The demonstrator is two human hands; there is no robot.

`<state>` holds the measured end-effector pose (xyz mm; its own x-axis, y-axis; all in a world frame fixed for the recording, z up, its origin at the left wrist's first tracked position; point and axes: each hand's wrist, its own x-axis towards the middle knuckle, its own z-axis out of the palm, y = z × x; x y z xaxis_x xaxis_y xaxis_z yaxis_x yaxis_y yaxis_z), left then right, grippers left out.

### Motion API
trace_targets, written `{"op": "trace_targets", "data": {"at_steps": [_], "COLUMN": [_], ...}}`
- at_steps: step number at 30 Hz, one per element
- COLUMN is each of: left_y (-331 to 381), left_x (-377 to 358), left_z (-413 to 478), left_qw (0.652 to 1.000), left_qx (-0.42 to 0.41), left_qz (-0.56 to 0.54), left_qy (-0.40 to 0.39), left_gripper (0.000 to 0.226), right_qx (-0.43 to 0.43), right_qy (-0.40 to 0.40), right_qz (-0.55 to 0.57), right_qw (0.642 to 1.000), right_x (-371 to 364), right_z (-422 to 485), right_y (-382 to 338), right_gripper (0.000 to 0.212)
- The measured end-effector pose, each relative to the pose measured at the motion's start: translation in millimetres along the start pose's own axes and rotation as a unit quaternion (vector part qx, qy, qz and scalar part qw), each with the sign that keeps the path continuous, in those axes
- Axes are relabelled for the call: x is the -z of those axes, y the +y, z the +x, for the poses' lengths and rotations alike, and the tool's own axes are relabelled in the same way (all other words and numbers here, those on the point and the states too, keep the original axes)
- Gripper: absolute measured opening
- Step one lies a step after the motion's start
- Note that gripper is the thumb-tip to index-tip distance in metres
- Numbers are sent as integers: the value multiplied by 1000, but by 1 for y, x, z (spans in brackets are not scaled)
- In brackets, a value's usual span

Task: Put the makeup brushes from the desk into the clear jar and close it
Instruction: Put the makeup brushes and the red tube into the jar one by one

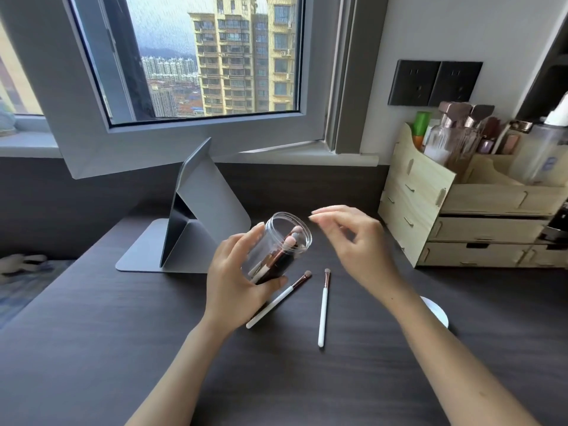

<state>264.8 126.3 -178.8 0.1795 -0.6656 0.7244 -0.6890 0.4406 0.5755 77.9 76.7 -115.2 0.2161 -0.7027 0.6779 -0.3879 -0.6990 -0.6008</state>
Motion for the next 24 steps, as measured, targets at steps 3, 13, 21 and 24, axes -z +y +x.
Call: {"op": "trace_targets", "data": {"at_steps": [3, 13, 21, 24], "left_y": [-2, -6, -5, -5], "left_x": [1, 2, 4, 4], "left_z": [1, 1, 2, 2], "left_qw": [1000, 999, 999, 999], "left_qx": [18, 26, 26, 25], "left_qz": [-1, 12, 9, 9], "left_qy": [25, 34, 28, 23], "left_gripper": [83, 82, 83, 83], "right_qx": [-137, -301, -236, -115], "right_qy": [33, -216, 58, 201], "right_qz": [-76, -278, 82, 289], "right_qw": [987, 886, 966, 929], "right_x": [1, -40, 23, 44], "right_z": [-7, -18, 3, 13], "right_y": [20, 65, 31, -11], "right_gripper": [21, 34, 16, 19]}}
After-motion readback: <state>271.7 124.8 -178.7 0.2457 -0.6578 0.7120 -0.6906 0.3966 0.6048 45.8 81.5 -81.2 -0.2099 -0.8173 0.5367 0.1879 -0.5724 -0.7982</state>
